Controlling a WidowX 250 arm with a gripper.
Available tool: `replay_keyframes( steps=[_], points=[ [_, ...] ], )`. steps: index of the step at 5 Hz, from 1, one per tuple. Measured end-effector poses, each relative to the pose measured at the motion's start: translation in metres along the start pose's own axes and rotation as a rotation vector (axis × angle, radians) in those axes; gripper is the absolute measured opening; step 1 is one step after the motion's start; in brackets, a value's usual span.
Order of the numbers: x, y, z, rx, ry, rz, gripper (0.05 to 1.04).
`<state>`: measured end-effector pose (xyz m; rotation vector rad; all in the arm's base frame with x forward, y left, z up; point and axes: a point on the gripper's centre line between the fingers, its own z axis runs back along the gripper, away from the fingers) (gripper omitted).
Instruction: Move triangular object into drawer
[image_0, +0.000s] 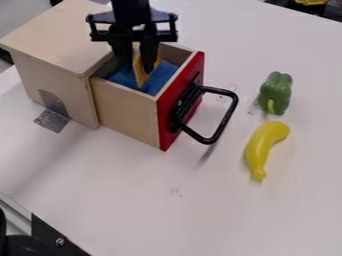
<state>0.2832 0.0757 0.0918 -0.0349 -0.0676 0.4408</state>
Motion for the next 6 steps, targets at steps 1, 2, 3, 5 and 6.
replay_keyframes(
  steps=[1, 2, 3, 5, 6],
  points=[
    [0.009, -0.001, -0.01, 0.011, -0.043, -0.028, 0.354],
    [0.014, 0.001, -0.015, 0.023, -0.083, -0.059, 0.4],
    [0.012, 0.001, -0.016, 0.025, -0.077, -0.066, 0.708],
    [0.004, -0.024, 0.022, -0.01, -0.113, -0.15, 0.998],
    [-0.007, -0.034, 0.035, -0.019, -0.103, -0.177, 0.998]
  ],
)
